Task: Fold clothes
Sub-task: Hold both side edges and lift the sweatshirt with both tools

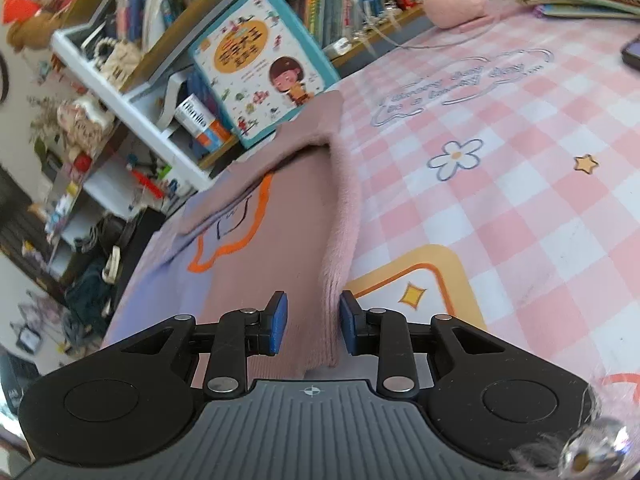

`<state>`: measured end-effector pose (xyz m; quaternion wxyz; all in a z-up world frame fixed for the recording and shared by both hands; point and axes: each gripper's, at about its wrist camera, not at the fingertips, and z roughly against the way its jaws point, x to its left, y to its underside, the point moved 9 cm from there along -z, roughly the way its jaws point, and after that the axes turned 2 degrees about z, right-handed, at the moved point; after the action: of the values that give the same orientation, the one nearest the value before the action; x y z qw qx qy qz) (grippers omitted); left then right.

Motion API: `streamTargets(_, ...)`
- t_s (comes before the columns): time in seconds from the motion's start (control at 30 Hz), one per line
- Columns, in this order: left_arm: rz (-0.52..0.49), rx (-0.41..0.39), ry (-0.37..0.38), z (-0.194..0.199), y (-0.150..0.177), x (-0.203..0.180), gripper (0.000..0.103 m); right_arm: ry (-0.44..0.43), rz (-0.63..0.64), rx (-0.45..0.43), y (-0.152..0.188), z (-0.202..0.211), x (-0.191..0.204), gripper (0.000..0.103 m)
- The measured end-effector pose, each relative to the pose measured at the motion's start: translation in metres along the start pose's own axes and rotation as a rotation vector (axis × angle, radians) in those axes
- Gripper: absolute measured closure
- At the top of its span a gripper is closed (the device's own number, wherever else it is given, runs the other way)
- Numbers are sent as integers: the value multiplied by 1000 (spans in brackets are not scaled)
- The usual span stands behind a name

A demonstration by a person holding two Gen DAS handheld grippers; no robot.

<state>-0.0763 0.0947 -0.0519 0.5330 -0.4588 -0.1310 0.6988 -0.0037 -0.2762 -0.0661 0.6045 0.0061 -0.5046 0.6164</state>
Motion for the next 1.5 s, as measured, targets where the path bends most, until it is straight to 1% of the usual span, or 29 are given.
streamTargets(0.07,-8,-2,-1,0,1,0,69,-2,-13,-2,-4,-1,-3,76)
streamTargets(0.17,-12,-1,1,0,0,0,70,-29,-59,1,-11,-9,-10,76)
streamTargets(0.27,1,-3,15,0,0,2,70,-53,-91,6,-12,-14,-11,77)
streamTargets(0.3,10,-4,21,0,0,3,70,-58,-87,13,-10,-15,-10,80)
streamTargets(0.33,19,-4,26,0,-1,5,71,-59,-74,24,-7,-16,-8,87)
streamTargets(0.37,25,-6,27,0,-1,6,74,-57,-61,32,-5,-16,-6,90)
streamTargets(0.4,21,-4,10,-1,-1,8,88,-51,-47,35,-2,-16,-4,94)
streamTargets(0.43,14,-3,-10,-2,-1,11,98,-45,-33,37,0,-15,-3,96)
streamTargets(0.53,21,-7,-3,1,-1,16,98,-41,-3,43,5,-12,0,97)
streamTargets(0.6,5,-11,-22,6,-1,19,98,-57,-1,58,9,-10,2,97)
streamTargets(0.7,9,-3,-4,12,-1,21,97,-83,2,74,16,-7,4,97)
streamTargets(0.8,5,14,6,12,3,21,97,-103,-3,86,18,-5,5,94)
streamTargets(1.0,28,24,22,12,4,23,97,-97,11,81,18,-5,8,94)
streamTargets(1.13,18,21,18,13,5,23,97,-98,16,80,20,-3,7,94)
streamTargets(1.27,20,20,20,13,7,23,97,-111,-23,83,20,-3,2,95)
streamTargets(1.33,24,26,24,12,7,24,93,-118,-32,85,20,-3,1,95)
streamTargets(1.5,45,34,39,12,7,27,92,-114,-1,78,21,-2,4,95)
